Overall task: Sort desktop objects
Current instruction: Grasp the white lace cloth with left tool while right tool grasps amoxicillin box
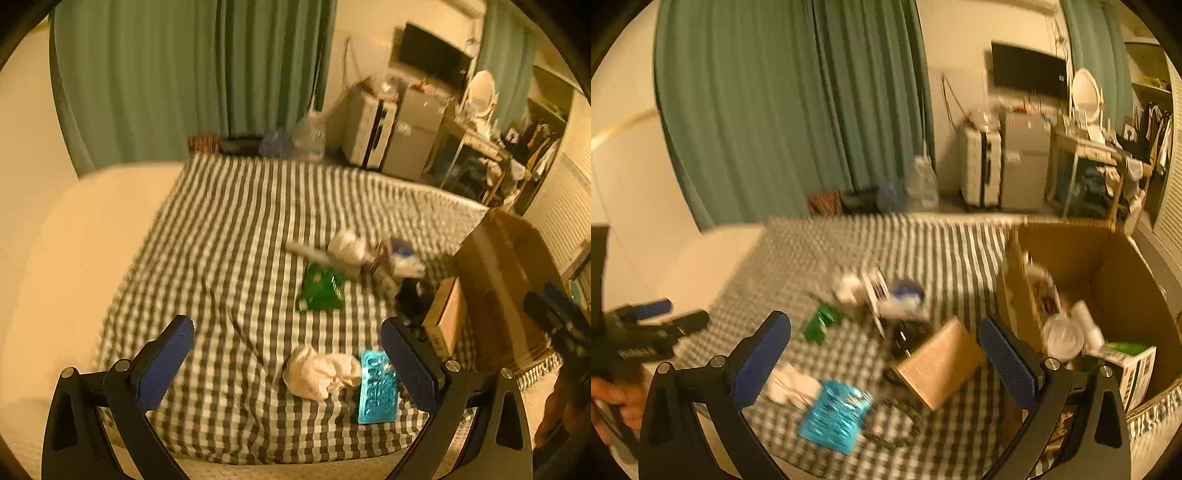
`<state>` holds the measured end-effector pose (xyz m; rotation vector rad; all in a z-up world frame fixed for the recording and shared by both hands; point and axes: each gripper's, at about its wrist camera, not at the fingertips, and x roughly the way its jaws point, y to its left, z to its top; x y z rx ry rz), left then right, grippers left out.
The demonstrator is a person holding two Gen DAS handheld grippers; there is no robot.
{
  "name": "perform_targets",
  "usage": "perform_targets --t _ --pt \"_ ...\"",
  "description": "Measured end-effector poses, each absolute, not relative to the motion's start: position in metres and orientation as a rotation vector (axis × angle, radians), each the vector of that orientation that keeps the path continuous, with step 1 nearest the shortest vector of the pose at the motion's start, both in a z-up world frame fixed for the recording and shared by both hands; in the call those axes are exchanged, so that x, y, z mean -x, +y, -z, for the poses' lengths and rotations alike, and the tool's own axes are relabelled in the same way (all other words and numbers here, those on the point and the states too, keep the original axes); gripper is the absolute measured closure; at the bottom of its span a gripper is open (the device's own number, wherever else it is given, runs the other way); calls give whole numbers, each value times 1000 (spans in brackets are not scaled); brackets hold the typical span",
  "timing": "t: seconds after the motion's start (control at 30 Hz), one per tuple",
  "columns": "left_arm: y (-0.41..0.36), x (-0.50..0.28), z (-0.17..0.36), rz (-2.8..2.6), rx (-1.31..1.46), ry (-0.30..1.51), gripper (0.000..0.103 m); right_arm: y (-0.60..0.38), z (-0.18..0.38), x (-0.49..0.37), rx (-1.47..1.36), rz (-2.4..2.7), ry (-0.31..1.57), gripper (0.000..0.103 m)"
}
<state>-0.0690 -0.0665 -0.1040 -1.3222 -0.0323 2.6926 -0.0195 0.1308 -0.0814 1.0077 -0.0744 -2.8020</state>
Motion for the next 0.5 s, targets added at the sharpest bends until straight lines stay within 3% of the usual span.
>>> perform_targets --t 0.5 --pt "-23 101 222 -2367 1789 102 2 114 178 61 -1330 2678 233 0"
